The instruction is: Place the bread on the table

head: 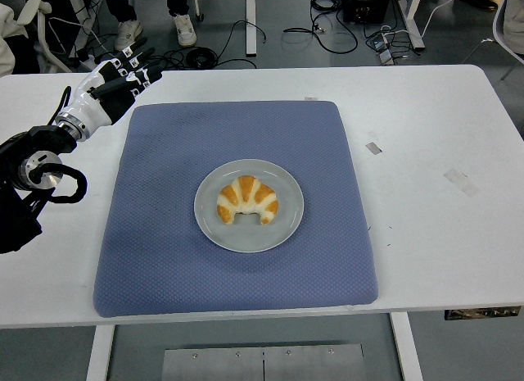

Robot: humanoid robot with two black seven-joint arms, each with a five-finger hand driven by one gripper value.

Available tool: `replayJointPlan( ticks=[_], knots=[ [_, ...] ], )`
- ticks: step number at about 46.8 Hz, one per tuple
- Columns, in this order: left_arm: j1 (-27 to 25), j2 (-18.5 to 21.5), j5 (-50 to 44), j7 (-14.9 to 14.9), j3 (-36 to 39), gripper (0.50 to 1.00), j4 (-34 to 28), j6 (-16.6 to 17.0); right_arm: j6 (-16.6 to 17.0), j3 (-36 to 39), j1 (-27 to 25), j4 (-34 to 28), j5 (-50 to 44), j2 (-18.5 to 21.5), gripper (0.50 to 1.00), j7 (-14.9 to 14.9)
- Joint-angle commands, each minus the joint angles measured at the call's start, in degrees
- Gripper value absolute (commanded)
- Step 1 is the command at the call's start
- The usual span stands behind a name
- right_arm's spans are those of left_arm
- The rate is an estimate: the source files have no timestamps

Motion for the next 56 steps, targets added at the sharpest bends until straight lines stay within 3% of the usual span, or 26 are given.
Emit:
replayJointPlan(
  ticks=[1, 32, 56],
  knots=[
    [-0.5, 0.2, 0.1, 0.0, 0.6, 0.981, 0.0, 1.0, 0.0, 0.0, 0.0, 0.0, 0.0, 0.0, 1.000, 0.0],
    [-0.6, 0.7, 0.5, -0.2, 0.8, 0.981, 0.3, 1.1, 0.0, 0.1, 0.0, 0.0, 0.0, 0.0, 1.000, 0.0],
    [-0.6, 0.8, 1.0, -0.2, 5.2, 0.981, -0.1, 1.2, 0.0, 0.0, 0.0, 0.0, 0.0, 0.0, 1.000, 0.0]
  ],
)
